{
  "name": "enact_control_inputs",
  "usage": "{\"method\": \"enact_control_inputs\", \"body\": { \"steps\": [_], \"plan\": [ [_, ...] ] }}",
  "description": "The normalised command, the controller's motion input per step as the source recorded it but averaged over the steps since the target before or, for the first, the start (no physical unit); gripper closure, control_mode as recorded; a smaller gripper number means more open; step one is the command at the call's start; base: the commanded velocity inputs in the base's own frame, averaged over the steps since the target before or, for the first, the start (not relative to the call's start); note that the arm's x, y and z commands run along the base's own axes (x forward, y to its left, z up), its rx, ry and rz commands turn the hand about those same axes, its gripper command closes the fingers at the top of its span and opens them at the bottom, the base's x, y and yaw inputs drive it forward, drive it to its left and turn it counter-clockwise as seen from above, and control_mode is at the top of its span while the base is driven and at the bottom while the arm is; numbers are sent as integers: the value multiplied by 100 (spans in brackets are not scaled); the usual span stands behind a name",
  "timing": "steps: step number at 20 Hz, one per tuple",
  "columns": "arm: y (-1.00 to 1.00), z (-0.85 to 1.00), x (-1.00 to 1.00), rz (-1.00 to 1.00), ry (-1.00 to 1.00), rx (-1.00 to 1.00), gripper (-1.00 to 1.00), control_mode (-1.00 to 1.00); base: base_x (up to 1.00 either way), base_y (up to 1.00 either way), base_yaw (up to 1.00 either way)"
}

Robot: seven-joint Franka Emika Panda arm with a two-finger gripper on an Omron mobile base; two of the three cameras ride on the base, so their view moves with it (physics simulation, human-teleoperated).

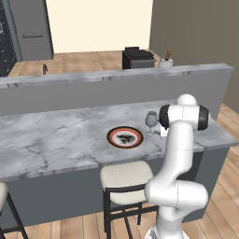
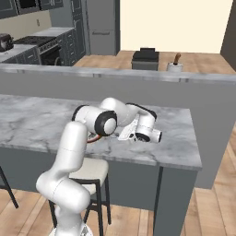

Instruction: Retrieve the wine glasses from the counter and place one next to each plate.

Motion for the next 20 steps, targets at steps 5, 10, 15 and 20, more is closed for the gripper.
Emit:
{"method": "enact_control_inputs", "body": {
  "steps": [5,10,15,20],
  "plan": [
    [-37,0,-1,-10,0,0,-100,-100,0,0,0],
    [-14,34,-50,-3,-17,3,-100,-100,0,0,0],
    [14,87,-99,0,-25,0,-100,-100,0,0,0],
    [29,85,-100,0,-13,0,-100,-100,0,0,0]
  ]
}}
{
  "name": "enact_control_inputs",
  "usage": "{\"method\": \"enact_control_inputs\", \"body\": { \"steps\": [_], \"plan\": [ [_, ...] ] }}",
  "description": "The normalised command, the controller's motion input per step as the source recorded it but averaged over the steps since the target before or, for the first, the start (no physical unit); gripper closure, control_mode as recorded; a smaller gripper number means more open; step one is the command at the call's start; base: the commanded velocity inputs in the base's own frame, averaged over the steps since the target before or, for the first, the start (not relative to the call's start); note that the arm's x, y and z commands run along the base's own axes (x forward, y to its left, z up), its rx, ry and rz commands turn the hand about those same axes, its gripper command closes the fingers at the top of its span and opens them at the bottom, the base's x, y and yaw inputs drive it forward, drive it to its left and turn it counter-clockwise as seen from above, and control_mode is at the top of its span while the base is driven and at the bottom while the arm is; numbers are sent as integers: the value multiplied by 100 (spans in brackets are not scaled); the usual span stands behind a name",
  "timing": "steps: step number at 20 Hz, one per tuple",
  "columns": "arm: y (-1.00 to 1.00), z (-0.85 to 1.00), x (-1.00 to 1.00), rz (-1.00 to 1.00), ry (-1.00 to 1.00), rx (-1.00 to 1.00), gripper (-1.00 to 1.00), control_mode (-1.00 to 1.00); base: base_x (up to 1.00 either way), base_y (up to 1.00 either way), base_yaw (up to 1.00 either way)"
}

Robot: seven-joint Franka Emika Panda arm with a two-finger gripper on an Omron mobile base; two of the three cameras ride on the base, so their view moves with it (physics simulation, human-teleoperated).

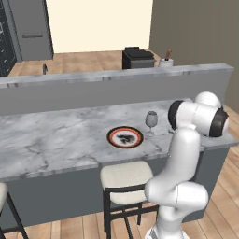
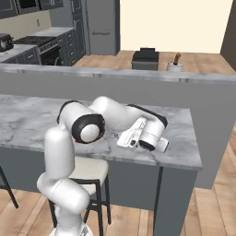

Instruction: Retrieve the wine glasses from the counter and place one next to each plate.

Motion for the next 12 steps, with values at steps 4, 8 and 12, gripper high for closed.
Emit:
{"method": "enact_control_inputs", "body": {
  "steps": [4,8,12],
  "plan": [
    [29,85,-99,0,-6,0,-100,-100,0,0,0],
    [39,95,-80,0,0,0,-100,-100,0,0,0],
    [55,80,-57,0,0,1,-100,-100,0,0,0]
  ]
}}
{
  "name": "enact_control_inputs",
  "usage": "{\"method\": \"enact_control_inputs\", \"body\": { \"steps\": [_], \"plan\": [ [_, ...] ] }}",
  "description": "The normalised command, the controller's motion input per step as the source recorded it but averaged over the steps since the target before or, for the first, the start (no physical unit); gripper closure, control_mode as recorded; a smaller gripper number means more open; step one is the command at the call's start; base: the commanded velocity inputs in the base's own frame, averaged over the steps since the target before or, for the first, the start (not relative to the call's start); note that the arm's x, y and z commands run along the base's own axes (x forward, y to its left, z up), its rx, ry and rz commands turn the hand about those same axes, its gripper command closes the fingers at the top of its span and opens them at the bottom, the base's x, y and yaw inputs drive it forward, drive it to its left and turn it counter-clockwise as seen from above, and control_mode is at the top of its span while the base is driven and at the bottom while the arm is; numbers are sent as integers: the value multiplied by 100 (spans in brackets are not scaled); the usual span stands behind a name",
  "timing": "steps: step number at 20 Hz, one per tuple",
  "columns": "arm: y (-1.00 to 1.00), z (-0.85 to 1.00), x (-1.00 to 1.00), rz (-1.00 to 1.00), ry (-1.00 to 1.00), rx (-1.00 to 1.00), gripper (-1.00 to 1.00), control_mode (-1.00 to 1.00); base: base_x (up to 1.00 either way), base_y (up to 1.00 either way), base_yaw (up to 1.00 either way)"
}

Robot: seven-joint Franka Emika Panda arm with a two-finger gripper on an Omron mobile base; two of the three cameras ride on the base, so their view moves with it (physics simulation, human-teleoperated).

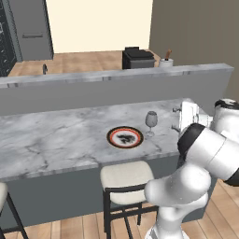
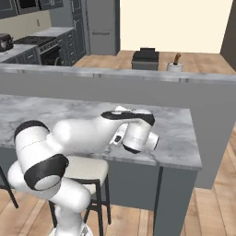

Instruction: Retrieve the wine glasses from the counter and place one next to each plate.

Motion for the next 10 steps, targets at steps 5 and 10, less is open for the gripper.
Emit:
{"method": "enact_control_inputs", "body": {
  "steps": [5,10],
  "plan": [
    [48,72,-58,0,0,1,-100,-100,0,0,0],
    [48,31,-52,0,-2,1,-100,-100,0,0,0]
  ]
}}
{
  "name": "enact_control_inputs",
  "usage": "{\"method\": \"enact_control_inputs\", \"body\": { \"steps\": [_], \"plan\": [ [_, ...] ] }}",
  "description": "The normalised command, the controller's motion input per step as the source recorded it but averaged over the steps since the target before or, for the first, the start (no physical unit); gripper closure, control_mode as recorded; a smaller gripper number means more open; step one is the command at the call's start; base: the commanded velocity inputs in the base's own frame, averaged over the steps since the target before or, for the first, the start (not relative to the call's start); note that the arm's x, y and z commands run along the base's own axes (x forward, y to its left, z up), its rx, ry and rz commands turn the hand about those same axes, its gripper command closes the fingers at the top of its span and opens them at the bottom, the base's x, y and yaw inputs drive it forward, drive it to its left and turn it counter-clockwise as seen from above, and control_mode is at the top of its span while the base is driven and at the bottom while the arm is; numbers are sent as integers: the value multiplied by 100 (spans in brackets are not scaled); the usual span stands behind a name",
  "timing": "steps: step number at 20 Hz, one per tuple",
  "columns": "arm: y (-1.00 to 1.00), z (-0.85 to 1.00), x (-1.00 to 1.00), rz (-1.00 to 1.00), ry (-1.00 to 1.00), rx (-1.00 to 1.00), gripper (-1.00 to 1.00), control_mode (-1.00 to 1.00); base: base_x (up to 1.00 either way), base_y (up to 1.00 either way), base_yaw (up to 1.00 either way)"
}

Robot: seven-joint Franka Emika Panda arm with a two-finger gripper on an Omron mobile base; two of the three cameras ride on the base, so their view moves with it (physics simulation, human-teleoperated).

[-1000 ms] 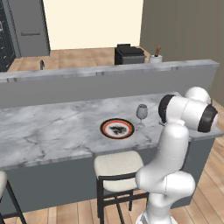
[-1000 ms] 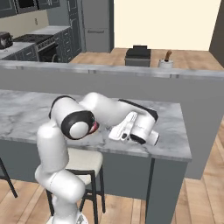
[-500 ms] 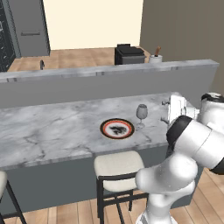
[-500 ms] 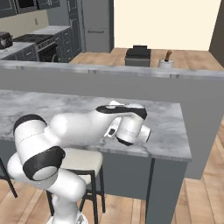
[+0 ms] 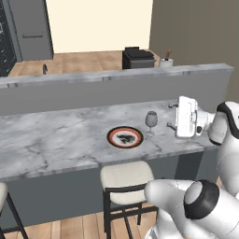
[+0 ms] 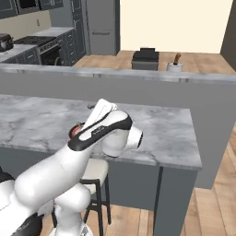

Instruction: Retrieve the wine glasses from the counter and place one next to each plate.

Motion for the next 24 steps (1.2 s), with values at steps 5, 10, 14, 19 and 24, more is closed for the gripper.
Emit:
{"method": "enact_control_inputs", "body": {
  "steps": [5,10,14,19,24],
  "plan": [
    [19,32,-100,1,-15,6,-100,-100,0,0,0],
    [0,7,-20,0,-4,1,-100,100,-80,-22,0],
    [0,0,0,0,0,0,-100,100,-56,-98,-10],
    [0,0,0,0,0,0,-100,100,-15,-100,-2],
    [0,0,0,0,0,0,-100,100,-28,-100,0]
  ]
}}
